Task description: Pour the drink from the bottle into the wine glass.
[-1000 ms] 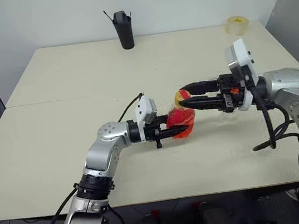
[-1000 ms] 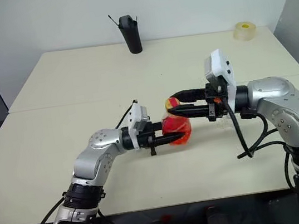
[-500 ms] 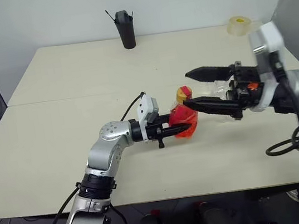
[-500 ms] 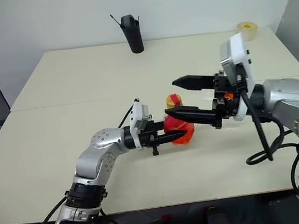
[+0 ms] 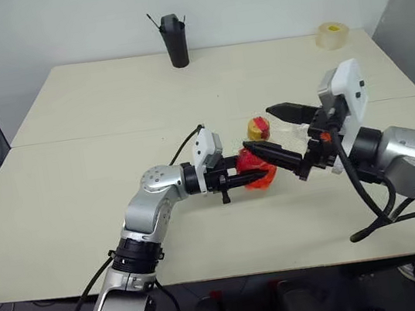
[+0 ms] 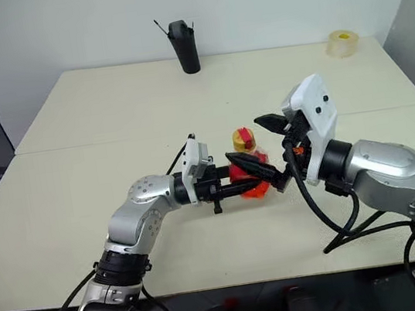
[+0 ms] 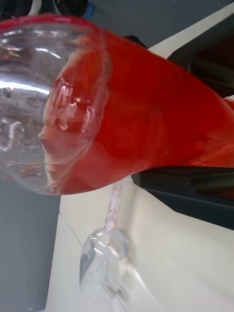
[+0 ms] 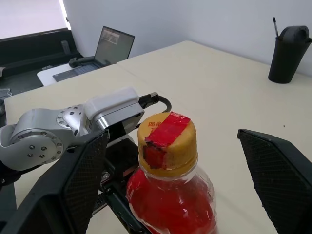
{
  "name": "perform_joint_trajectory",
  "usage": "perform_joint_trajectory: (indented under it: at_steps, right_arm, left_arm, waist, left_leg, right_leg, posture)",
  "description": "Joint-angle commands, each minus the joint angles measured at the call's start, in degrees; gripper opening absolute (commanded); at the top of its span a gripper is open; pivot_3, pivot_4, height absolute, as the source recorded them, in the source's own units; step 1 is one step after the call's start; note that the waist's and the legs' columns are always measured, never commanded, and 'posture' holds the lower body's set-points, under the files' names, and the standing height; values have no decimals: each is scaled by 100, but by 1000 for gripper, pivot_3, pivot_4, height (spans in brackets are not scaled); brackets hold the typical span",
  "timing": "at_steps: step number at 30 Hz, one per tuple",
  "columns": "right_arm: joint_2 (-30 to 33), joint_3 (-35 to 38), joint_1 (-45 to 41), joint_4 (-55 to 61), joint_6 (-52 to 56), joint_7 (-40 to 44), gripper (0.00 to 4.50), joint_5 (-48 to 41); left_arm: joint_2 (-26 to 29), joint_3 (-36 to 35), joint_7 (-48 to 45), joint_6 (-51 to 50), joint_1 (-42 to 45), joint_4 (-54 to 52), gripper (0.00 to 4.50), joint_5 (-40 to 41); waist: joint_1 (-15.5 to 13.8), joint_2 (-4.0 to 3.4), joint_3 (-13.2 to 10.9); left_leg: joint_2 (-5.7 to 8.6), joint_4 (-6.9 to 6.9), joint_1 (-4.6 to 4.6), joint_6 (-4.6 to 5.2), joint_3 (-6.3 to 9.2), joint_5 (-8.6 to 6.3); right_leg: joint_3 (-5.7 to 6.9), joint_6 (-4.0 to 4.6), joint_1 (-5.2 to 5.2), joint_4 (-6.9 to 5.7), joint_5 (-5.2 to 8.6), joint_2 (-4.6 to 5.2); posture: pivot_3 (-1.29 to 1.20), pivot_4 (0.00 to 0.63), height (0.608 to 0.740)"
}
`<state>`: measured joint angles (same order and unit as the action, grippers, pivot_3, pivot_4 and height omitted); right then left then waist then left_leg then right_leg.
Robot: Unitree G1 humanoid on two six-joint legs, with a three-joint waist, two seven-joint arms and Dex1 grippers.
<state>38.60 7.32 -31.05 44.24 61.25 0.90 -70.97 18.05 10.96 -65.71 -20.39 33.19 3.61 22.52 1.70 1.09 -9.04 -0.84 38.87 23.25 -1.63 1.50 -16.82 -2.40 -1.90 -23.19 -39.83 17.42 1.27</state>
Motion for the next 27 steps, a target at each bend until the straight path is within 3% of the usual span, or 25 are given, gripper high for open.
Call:
perform_joint_trajectory:
  at_steps: [1, 7, 12, 18, 23, 27]
  right_arm:
    - [83, 32, -136, 111, -86, -269, 4500, -145]
    - [390, 38, -278, 170, -69, -774, 4500, -727]
    - [792, -320, -490, 251, -130, -2631, 4500, -1637]
    - [601, -1199, -916, 351, -797, -4904, 4500, -2502]
    - [591, -1561, -1077, 417, -1260, -5677, 4500, -2904]
    - [688, -1706, -1171, 435, -1416, -5843, 3580, -2984]
  left_arm:
    - [-41, 19, -61, 221, 162, -51, 1266, -3]
    - [-43, 34, -46, 354, 137, 48, 1265, -102]
    - [-54, -26, 39, 452, 147, 140, 1265, -188]
    - [-135, 13, 20, 569, 170, 283, 1258, -248]
    - [-219, 33, -41, 664, 267, 474, 1240, -299]
    - [-263, 17, -67, 720, 354, 590, 1240, -328]
  waist:
    - [-1, 0, 0]
    - [3, -1, 0]
    - [4, 0, 0]
    - [18, 0, 0]
    - [13, 0, 0]
    - [12, 0, 0]
  left_leg:
    - [0, 0, 0, 0, 0, 0]
    - [0, 0, 0, 1, -1, 0]
    - [-3, -1, 0, 1, 1, 0]
    - [-4, 0, 8, 1, 4, 1]
    - [-2, 4, 16, 0, 11, 1]
    - [-2, 3, 18, 0, 12, 2]
  right_leg:
    - [0, 0, 0, 0, 0, 0]
    - [0, 0, 0, 0, 0, 0]
    - [-2, 0, 0, 2, 0, -1]
    - [-8, 0, -3, 2, 0, 0]
    - [-4, 0, -3, 10, 0, 3]
    - [-2, 0, -3, 13, 0, 2]
  posture:
    - [0, 150, 740]
    - [0, 150, 740]
    - [0, 150, 740]
    - [0, 150, 740]
    - [0, 150, 740]
    - [0, 150, 740]
